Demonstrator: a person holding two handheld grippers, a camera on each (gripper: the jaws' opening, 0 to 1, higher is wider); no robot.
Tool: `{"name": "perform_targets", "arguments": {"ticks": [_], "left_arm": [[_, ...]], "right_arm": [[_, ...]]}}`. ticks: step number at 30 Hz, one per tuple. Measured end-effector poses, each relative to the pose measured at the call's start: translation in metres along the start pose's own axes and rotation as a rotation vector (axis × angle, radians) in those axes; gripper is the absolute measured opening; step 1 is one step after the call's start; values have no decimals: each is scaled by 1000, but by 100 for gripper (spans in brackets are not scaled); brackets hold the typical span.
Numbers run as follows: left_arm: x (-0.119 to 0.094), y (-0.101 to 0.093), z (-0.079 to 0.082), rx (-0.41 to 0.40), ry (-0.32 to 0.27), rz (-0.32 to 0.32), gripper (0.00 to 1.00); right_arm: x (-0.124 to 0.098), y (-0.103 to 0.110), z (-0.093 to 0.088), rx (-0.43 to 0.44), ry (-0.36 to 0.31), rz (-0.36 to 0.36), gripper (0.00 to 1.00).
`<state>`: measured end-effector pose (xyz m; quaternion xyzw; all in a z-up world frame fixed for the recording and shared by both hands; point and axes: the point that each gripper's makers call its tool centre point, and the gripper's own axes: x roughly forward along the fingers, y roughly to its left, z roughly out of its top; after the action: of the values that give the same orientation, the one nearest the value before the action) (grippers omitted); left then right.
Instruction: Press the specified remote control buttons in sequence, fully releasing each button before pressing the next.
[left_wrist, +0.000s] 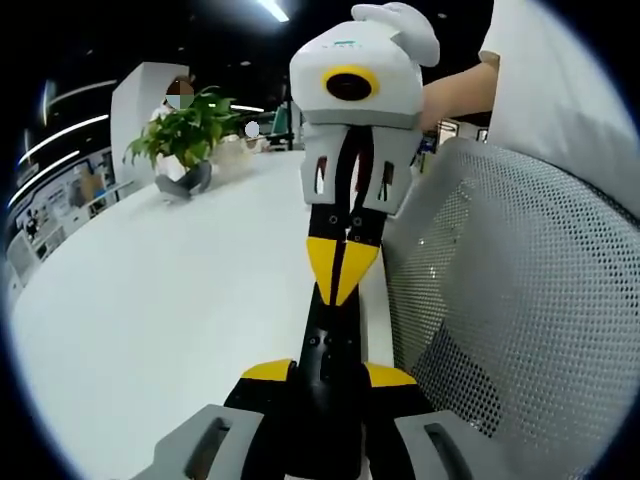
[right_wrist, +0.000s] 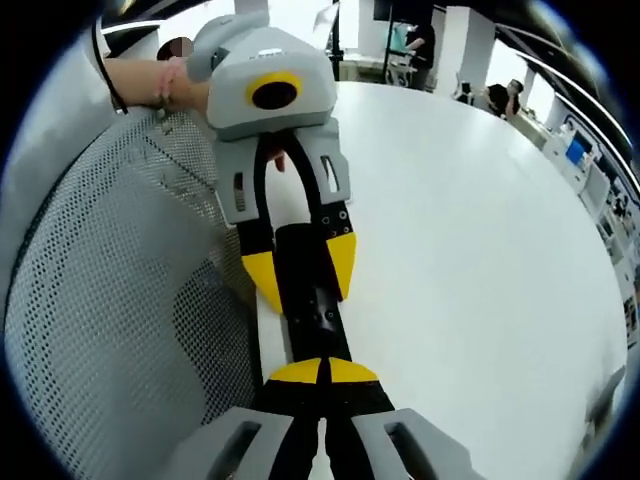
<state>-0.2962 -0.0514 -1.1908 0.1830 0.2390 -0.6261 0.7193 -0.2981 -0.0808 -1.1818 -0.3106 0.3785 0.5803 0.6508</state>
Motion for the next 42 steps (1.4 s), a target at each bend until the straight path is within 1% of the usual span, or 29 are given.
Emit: {"name": "perform_targets", "arguments": {"ticks": [2, 3, 4, 6, 7, 8, 9, 11, 14, 17, 19, 20, 22, 23, 25, 27, 28, 29, 31, 32, 35, 38, 39, 41, 42], "left_arm": [[0, 0, 0, 0, 0, 0, 25], [0, 0, 0, 0, 0, 0, 25], [0, 0, 0, 1, 1, 0, 25], [0, 0, 0, 1, 1, 2, 25], [0, 0, 0, 1, 1, 2, 25], [0, 0, 0, 1, 1, 2, 25], [0, 0, 0, 1, 1, 2, 25], [0, 0, 0, 1, 1, 2, 25], [0, 0, 0, 1, 0, 1, 25], [0, 0, 0, 1, 0, 1, 25], [0, 0, 0, 0, -1, 1, 25], [0, 0, 0, 1, -1, 1, 25], [0, 0, 0, 1, 0, 2, 25], [0, 0, 0, 2, 0, 3, 25], [0, 0, 0, 1, 1, 3, 25], [0, 0, 0, 1, 2, 3, 25], [0, 0, 0, 1, 3, 3, 25], [0, 0, 0, 2, 4, 3, 25], [0, 0, 0, 2, 4, 3, 25], [0, 0, 0, 3, 4, 3, 25], [0, 0, 0, 3, 4, 4, 25], [0, 0, 0, 4, 4, 4, 25], [0, 0, 0, 4, 4, 3, 25], [0, 0, 0, 4, 3, 3, 25], [0, 0, 0, 4, 3, 3, 25]], "right_arm": [[0, 0, 1, 38, -40, -16, 0], [-1, 0, 2, 84, -71, -22, 0], [-1, -1, 2, 108, -91, -25, 0], [-1, -2, 3, 135, -140, -29, 0], [-2, -2, 3, 146, -150, -30, 0], [-3, -2, 3, 164, -183, -28, 0], [-3, -2, 2, 169, -184, -25, 0], [-2, -2, 3, 160, -179, -16, 0], [1, 0, 7, 69, -149, -16, 0], [2, 1, 7, -9, -83, -29, 0], [4, 2, 8, -94, -26, -42, 0], [5, 3, 8, -152, 11, -47, 0], [6, 3, 7, -193, 60, -50, 0], [6, 3, 7, -184, 88, -56, 0], [8, 2, 8, -157, 104, -75, 0], [7, 1, 7, -141, 97, -94, 0], [7, 1, 7, -111, 77, -102, 0], [6, 1, 8, -54, 34, -105, 0], [5, 0, 9, 19, -34, -92, 0], [4, 0, 9, 45, -52, -87, 0], [4, 0, 9, 30, -39, -88, 0], [4, 2, 20, 10, -61, -81, 0], [5, 2, 22, 6, -58, -75, 0], [10, 4, 21, -17, -30, -60, 0], [13, 5, 17, -38, -4, -50, 0]]}}
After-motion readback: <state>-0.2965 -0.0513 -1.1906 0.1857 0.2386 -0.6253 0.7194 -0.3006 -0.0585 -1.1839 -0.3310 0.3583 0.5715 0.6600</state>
